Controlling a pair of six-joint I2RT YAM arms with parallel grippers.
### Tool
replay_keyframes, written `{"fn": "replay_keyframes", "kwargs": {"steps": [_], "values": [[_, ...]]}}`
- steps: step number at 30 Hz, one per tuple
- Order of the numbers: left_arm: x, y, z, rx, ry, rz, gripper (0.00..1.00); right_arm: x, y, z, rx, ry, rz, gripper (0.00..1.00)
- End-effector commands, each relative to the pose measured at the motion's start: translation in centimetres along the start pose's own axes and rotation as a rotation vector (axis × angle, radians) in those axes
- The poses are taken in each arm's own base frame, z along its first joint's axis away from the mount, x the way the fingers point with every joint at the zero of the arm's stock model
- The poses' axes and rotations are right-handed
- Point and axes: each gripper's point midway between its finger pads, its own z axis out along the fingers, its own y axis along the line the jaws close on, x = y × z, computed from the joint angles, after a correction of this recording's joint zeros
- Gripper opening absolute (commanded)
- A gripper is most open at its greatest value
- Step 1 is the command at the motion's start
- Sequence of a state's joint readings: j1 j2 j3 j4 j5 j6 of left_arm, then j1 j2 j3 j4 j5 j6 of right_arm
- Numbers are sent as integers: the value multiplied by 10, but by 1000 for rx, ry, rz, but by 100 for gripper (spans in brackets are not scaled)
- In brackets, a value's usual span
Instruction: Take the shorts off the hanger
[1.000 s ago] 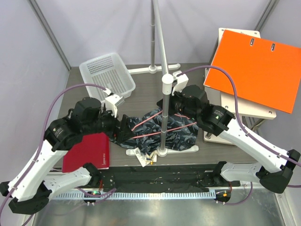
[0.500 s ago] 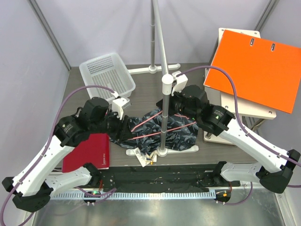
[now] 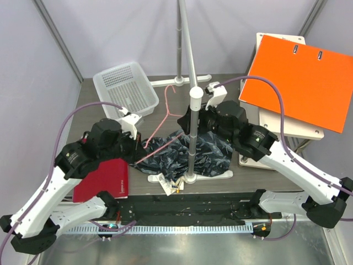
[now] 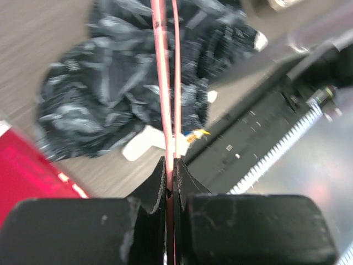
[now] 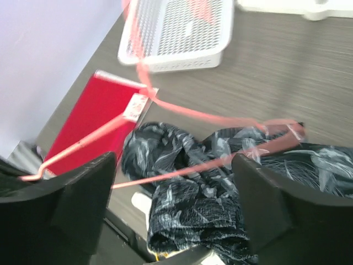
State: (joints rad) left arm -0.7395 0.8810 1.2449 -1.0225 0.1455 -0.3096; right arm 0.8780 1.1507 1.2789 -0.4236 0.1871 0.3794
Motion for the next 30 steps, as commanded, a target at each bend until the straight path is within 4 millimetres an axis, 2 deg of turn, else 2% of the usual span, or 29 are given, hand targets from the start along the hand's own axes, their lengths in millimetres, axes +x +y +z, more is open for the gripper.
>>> {"fn": "replay_keyframes", "kwargs": {"steps": [1, 2, 4, 6, 8, 11, 15, 16, 17, 19, 20, 22, 23, 24, 26, 27, 29, 30], "values": [[-19, 29, -20, -194, -139, -101, 0, -37, -30, -25, 170, -193, 150, 100], [-20, 39, -24, -254, -156, -129, 0, -37, -42, -29, 231, -222, 206, 100], [-22, 63, -37, -402, -223, -226, 0, -45, -52, -44, 268, -285, 270, 100], [-29, 73, -53, -458, -334, -322, 0, -48, -64, -58, 314, -344, 333, 100], [-36, 73, -60, -446, -405, -359, 0, -47, -72, -66, 340, -371, 352, 100], [-60, 59, -72, -352, -529, -378, 0, -51, -76, -78, 337, -400, 356, 98], [-96, 35, -78, -238, -590, -332, 0, -54, -74, -91, 308, -415, 350, 97], [-103, 32, -71, -234, -577, -317, 0, -55, -74, -96, 301, -424, 354, 97], [-120, 24, -79, -198, -616, -309, 0, -55, -74, -97, 297, -425, 355, 97], [-136, 19, -76, -187, -630, -279, 0, -55, -72, -100, 275, -426, 363, 97], [-145, 21, -67, -208, -625, -260, 0, -57, -71, -103, 269, -432, 372, 96], [-164, 17, -69, -199, -640, -242, 0, -59, -66, -106, 237, -431, 386, 96], [-173, 13, -56, -171, -612, -220, 0, -60, -64, -107, 227, -430, 389, 96], [-188, 6, -64, -142, -641, -213, 0, -61, -62, -108, 218, -428, 386, 95], [-204, 5, -54, -115, -640, -198, 0, -63, -61, -111, 216, -423, 380, 95], [-217, -6, -61, -62, -667, -178, 0, -64, -62, -112, 219, -423, 379, 95], [-231, -4, -61, -49, -683, -165, 0, -64, -63, -116, 220, -428, 383, 95], [-236, -7, -51, -17, -664, -152, 0, -65, -63, -119, 213, -433, 387, 95]]}}
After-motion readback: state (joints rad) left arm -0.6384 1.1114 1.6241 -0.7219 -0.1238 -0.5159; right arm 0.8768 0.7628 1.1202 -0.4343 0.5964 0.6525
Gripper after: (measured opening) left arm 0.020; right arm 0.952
